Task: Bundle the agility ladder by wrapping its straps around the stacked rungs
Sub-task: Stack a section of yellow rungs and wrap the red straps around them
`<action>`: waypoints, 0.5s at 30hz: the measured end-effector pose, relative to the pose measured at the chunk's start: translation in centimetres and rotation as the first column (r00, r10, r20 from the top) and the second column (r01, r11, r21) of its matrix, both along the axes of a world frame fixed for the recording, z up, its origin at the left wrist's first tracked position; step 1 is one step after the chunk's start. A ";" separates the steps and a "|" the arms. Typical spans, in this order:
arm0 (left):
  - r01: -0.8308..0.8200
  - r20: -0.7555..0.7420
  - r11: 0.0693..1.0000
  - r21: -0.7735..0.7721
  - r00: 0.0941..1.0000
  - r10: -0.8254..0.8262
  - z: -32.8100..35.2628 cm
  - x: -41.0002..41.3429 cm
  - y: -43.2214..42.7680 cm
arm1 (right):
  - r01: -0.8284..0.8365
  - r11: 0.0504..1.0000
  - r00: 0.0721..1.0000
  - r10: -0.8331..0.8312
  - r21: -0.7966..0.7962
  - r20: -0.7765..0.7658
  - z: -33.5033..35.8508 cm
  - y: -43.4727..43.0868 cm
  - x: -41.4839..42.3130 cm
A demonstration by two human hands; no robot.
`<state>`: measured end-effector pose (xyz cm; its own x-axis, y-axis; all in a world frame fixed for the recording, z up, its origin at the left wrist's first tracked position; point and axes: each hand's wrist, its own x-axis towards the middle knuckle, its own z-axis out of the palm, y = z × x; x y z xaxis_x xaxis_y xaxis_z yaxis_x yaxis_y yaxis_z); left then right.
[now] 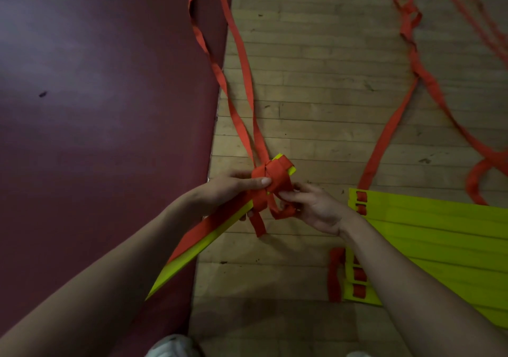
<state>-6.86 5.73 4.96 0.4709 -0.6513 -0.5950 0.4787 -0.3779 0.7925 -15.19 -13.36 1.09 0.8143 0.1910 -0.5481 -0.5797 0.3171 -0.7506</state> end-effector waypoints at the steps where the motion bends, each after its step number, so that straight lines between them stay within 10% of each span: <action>1: 0.008 -0.003 1.000 0.010 1.000 -0.008 0.0 0.0 0.0 | -0.030 1.000 1.000 0.030 0.002 -0.006 -0.1 -0.2 0.1; 15: 0.071 0.206 0.993 0.093 0.974 -0.089 -1.6 0.3 0.1 | -0.002 0.801 0.969 0.150 -0.598 0.197 -1.6 -0.5 -0.6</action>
<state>-6.55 5.86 3.32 0.5392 -0.6440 -0.5427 0.2706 -0.4778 0.8358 -15.77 -13.84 -0.54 0.9242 -0.0425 -0.3795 -0.3765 -0.2675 -0.8870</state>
